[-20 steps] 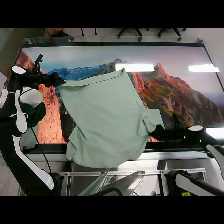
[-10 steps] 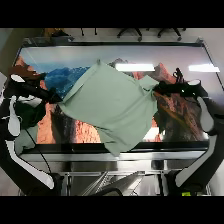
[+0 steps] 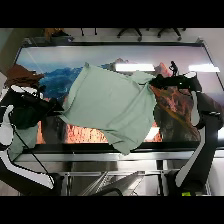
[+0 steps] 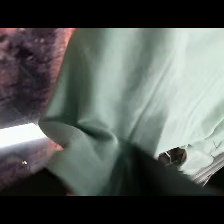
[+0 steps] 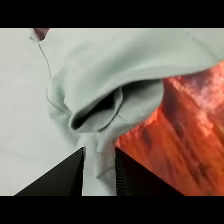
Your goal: Fold the shirts.
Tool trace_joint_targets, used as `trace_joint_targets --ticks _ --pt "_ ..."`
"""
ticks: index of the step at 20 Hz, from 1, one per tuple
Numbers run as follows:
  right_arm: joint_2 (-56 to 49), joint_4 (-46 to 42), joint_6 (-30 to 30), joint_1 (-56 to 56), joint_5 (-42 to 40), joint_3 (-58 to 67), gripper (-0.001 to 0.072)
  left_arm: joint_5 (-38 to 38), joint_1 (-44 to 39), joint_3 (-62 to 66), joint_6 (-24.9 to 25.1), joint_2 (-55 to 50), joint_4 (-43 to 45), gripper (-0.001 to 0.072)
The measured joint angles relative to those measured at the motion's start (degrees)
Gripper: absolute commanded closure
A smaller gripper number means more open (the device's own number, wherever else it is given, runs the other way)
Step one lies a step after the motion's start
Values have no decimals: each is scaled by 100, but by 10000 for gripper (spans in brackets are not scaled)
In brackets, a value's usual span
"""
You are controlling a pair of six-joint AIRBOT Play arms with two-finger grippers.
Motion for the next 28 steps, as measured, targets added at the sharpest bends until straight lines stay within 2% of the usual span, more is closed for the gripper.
trace_joint_targets --ticks 5,10,11,12,13,15,18,20,24,25,26,28 --pt "719 -503 225 -457 835 -461 487 -68 208 732 131 42 157 20" --pt "2258 -1215 284 -605 1274 -2581 483 -232 308 1161 435 46 267 20" --pt "2712 -1349 297 -616 1235 -3272 401 -227 313 1191 529 46 286 20" --pt "3176 -1443 323 -621 1128 -3974 284 -221 315 1211 616 46 295 20" --pt "3663 -1482 369 -619 951 -4712 264 -205 317 1226 695 46 297 20" --pt "4566 -1438 459 -579 538 -6190 264 -192 317 1244 800 46 299 20" --pt "5539 -874 352 -422 -258 -8076 264 -184 317 1257 881 46 299 20" --pt "5814 -476 125 -245 -796 -8850 269 -190 317 1261 909 46 295 20" --pt "5772 468 -398 306 -1467 -9453 281 -247 317 1261 927 46 275 20" --pt "5681 728 -549 452 -1591 -9512 417 -256 317 1261 929 46 273 20" --pt "5563 951 -754 608 -1742 -9560 694 -271 317 1261 929 46 273 20" --pt "5372 1416 -1215 815 -1917 -9597 697 -317 317 1261 927 46 273 21"
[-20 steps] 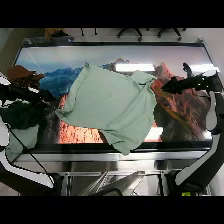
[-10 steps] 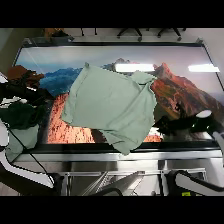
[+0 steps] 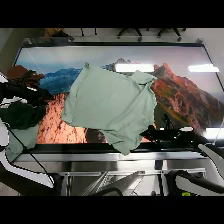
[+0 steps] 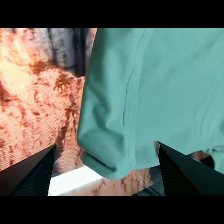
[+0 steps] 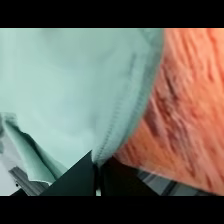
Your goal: Fold the shirts.
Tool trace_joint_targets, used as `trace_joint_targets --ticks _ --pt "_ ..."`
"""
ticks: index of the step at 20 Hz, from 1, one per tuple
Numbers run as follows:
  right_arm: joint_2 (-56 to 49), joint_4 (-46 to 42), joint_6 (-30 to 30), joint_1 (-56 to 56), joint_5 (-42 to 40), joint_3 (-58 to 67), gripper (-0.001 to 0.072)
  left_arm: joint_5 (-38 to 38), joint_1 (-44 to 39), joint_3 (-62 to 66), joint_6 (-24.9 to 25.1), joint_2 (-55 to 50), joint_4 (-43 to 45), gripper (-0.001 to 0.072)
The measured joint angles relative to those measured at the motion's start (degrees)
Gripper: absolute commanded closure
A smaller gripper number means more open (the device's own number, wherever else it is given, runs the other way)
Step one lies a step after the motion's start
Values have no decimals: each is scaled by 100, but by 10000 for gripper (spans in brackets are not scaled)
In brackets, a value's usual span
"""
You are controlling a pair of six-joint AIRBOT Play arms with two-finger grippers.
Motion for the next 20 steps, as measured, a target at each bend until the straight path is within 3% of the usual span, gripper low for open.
trace_joint_targets --ticks 3,9,18,19,20 --pt "-92 238 -337 -76 28 181 697 -68 -13 0 -35 0 0 21" --pt "-35 -1115 122 -1620 728 1283 697 -236 -310 -490 -269 72 0 21" --pt "-391 -1558 -26 -2367 1338 1954 697 330 -2153 -2308 -356 321 -9 21" --pt "-411 -1563 -44 -2378 1349 1965 697 334 -2323 -2404 -374 334 -15 66" --pt "-424 -1574 -79 -2385 1362 1971 697 387 -2463 -2479 -420 341 -15 253"
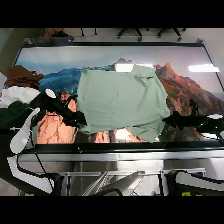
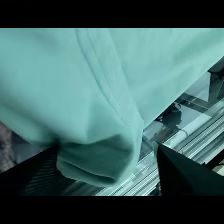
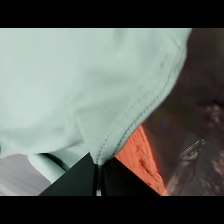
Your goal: Fold the shirts.
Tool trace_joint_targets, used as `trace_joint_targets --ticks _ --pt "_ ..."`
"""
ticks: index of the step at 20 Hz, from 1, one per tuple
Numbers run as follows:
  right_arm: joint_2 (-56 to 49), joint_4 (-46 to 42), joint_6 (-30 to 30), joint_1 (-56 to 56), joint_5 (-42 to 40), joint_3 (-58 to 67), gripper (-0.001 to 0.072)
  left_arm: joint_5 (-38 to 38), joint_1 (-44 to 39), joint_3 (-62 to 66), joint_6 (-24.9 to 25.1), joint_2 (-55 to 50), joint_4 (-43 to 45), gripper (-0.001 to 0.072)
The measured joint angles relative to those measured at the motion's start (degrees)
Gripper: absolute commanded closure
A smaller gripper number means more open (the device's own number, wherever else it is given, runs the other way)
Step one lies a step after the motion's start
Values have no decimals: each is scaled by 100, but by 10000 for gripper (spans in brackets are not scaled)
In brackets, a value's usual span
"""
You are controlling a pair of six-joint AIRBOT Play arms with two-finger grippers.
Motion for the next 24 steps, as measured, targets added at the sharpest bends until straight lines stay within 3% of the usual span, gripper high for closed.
trace_joint_targets --ticks 3,4,12,15,20,24 --pt "-22 -4 -68 -13 61 15 697 238 -258 -131 -15 -9 74 619" --pt "-26 -4 -87 -15 94 15 697 240 -297 -153 -20 -9 81 694" --pt "-24 -15 -151 -48 356 247 698 151 -195 -197 -13 442 61 691" --pt "105 546 -146 -170 914 870 698 -48 245 -136 -7 1071 -153 691" --pt "920 2221 -39 -450 1631 3171 698 -428 1235 1045 59 2653 -1982 691" --pt "1462 2726 90 -667 1152 5674 699 -72 2072 2935 79 3873 -3200 690"
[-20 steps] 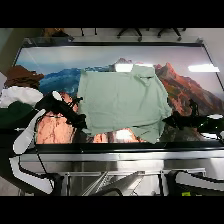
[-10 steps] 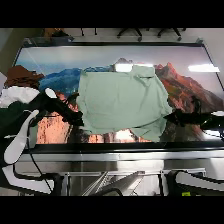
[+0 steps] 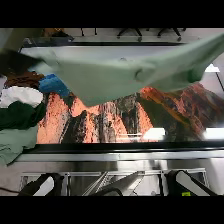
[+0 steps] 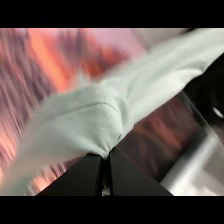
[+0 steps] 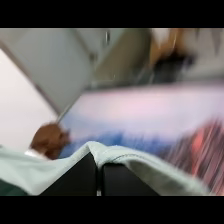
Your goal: Fold the shirts.
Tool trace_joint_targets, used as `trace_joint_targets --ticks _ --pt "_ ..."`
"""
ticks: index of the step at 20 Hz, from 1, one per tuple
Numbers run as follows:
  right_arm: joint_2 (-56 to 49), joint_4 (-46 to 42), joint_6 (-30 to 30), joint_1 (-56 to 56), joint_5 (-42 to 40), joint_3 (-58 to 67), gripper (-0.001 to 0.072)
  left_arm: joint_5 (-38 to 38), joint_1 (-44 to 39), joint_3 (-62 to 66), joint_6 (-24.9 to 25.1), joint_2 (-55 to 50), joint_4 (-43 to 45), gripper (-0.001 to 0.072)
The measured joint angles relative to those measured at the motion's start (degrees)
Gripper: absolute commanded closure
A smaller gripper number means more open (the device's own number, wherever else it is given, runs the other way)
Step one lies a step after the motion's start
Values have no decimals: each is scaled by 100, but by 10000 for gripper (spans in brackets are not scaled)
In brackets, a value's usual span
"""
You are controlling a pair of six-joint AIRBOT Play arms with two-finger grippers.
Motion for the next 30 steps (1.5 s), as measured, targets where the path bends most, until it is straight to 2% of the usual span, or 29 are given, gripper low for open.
trace_joint_targets --ticks 4,6,8,11,14,17,21,22,23,24,25,30 --pt "151 -302 229 -79 -645 1814 699 407 1290 1488 -195 793 81 690" --pt "120 -509 337 -94 -721 2140 699 498 1838 1637 -280 1036 131 691" --pt "-26 -496 374 -101 -577 2111 699 507 2004 1340 -315 1113 103 690" --pt "-374 -326 258 15 -313 1482 699 638 1329 481 -271 855 177 691" --pt "-822 -710 44 625 -400 448 699 1222 -96 -417 -223 76 1357 691" --pt "-1556 -1580 -66 1353 -907 -503 698 1873 -1134 -734 -225 -1239 2308 691" --pt "-2944 -2063 -179 1858 -1659 -1045 697 2131 -1648 -44 -369 -3471 2785 690" --pt "-3222 -2055 -201 1917 -1849 -1095 670 2090 -1698 260 -407 -3976 2796 688" --pt "-3471 -2022 -232 1961 -2013 -1137 542 2081 -1733 601 -442 -4439 2754 683" --pt "-3646 -2000 -273 1985 -2157 -1158 422 2068 -1753 918 -455 -4804 2625 369" --pt "-3783 -1965 -310 1998 -2280 -1176 406 2052 -1762 1233 -485 -5128 2472 63" --pt "-3860 -1958 -389 1519 -2159 -1209 408 1622 -1453 1976 -538 -5687 2144 59"
